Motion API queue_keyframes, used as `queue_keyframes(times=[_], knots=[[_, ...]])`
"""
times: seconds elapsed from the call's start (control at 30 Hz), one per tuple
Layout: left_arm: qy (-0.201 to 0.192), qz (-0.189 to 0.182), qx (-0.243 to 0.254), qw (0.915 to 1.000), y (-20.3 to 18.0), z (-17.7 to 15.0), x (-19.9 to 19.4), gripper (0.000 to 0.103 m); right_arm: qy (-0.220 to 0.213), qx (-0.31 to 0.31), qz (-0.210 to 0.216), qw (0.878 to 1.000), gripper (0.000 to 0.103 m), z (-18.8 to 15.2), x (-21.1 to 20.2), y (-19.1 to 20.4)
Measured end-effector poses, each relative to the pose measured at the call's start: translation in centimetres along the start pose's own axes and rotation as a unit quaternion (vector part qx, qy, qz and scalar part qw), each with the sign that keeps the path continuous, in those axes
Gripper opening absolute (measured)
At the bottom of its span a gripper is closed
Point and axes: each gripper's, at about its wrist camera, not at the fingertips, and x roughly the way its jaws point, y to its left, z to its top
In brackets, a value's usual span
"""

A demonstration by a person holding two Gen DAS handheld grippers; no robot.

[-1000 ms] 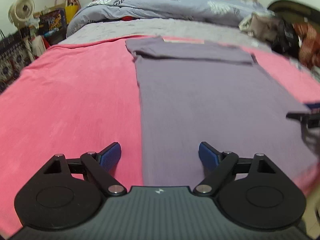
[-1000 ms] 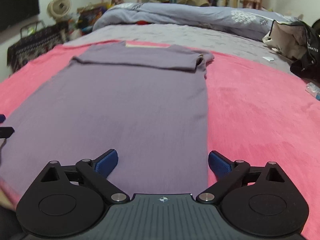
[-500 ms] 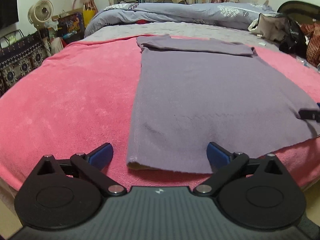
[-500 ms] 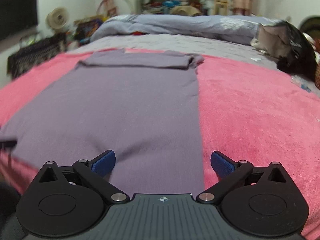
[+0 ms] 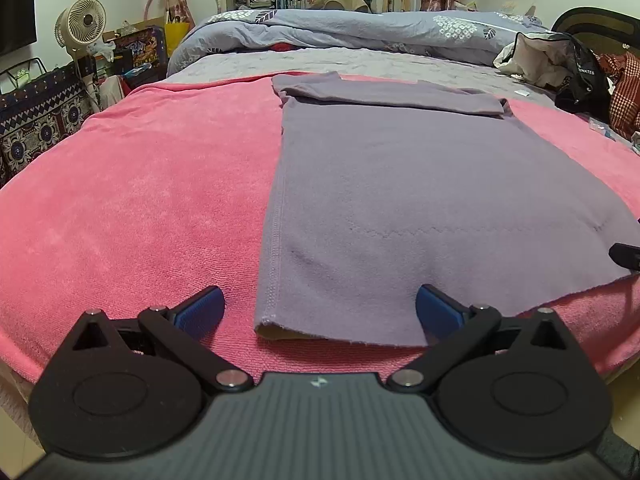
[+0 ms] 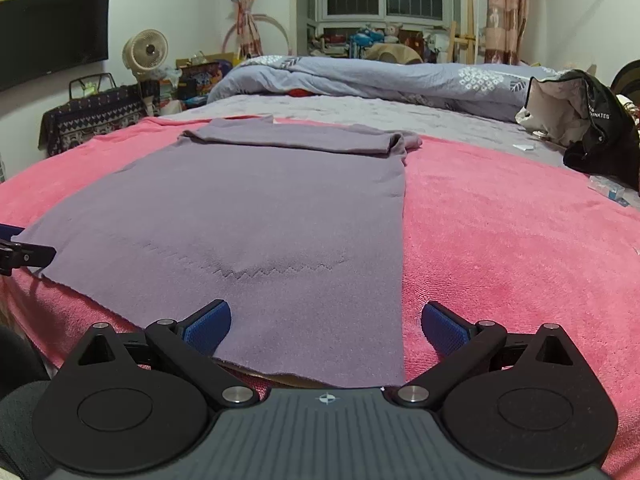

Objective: Fold clothes

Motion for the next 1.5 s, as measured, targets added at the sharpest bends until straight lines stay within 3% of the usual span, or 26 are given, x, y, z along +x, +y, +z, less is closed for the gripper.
queue_keyframes(times=[0.6, 0.8, 0.9, 1.03, 1.23, 1.33, 1.43, 1.5], knots=[[-0.007, 0.000, 0.012, 0.9999, 0.7, -0.7, -1.2, 0.103, -0.008, -0.057, -0.064, 0.996, 0.103, -3.3, -3.4, -0.7], [-0.015, 0.047, 0.077, 0.9958, 1.3, -3.0, -3.4, 0.103, -0.038, -0.082, -0.083, 0.992, 0.103, -3.2, -4.0, -0.3], [-0.032, 0.053, 0.114, 0.9916, 0.9, -3.9, -4.3, 0.103, -0.064, -0.086, -0.087, 0.990, 0.103, -3.2, -4.4, 0.0], [-0.060, 0.075, 0.116, 0.9886, 0.6, -3.3, -4.7, 0.103, -0.084, -0.094, -0.112, 0.986, 0.103, -3.2, -4.6, 0.3], [-0.061, 0.101, 0.090, 0.9890, 1.7, -2.4, -3.4, 0.103, -0.094, -0.073, -0.151, 0.981, 0.103, -3.4, -4.4, -0.5], [-0.067, 0.091, 0.065, 0.9915, 2.0, -2.2, -3.4, 0.103, -0.117, -0.055, -0.140, 0.982, 0.103, -3.5, -4.8, 0.2], [-0.066, 0.076, 0.071, 0.9924, 1.2, -2.1, -2.9, 0.103, -0.136, -0.066, -0.112, 0.982, 0.103, -3.7, -4.7, 2.1], [-0.067, 0.086, 0.086, 0.9904, 0.6, -2.3, -2.6, 0.103, -0.136, -0.083, -0.091, 0.983, 0.103, -3.8, -4.5, 3.7]])
